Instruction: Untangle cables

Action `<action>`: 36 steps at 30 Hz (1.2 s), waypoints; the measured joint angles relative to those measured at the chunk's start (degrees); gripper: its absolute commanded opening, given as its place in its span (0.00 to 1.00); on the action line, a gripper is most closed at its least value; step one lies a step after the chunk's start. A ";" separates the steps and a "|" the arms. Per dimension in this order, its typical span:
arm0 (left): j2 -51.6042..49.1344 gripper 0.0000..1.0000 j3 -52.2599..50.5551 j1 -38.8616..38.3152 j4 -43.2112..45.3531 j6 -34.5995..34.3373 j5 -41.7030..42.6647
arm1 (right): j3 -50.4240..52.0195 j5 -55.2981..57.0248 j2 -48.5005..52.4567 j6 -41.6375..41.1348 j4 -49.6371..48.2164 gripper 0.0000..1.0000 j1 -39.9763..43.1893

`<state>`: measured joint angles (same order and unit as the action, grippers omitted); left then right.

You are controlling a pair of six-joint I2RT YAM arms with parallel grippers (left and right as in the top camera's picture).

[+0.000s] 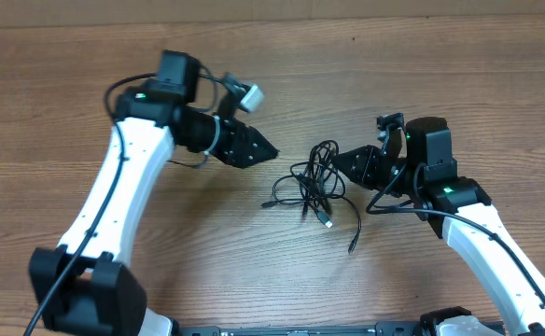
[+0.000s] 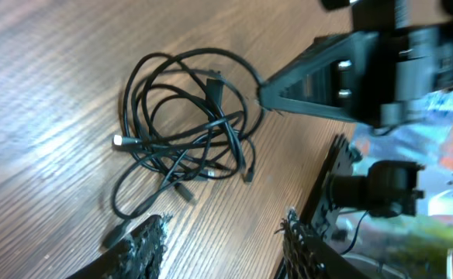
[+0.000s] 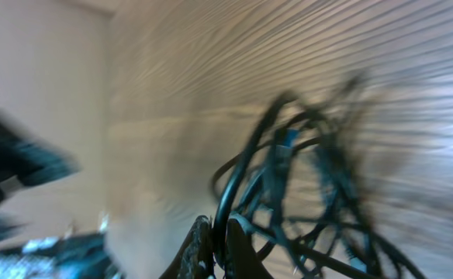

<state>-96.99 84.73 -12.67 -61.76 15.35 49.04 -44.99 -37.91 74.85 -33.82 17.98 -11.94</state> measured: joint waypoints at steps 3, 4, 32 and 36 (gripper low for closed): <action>-2.29 0.51 0.00 -2.49 0.31 1.73 -0.87 | 0.00 -4.22 0.00 -0.02 -0.20 0.04 0.00; -2.84 0.51 0.00 -3.08 0.68 2.05 -1.03 | 0.00 -5.55 0.00 -0.09 -0.37 0.04 0.00; -16.37 0.55 0.00 -7.50 10.97 -27.36 -0.74 | 0.00 -12.61 0.00 -0.66 -4.15 0.04 0.00; -19.76 0.04 -0.02 -9.33 10.93 -30.93 -1.38 | 0.00 -12.22 0.00 -0.66 -3.89 0.04 0.00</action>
<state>-116.75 84.71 -22.00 -50.83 -15.57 47.66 -44.99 -50.13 74.85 -34.48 14.09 -11.94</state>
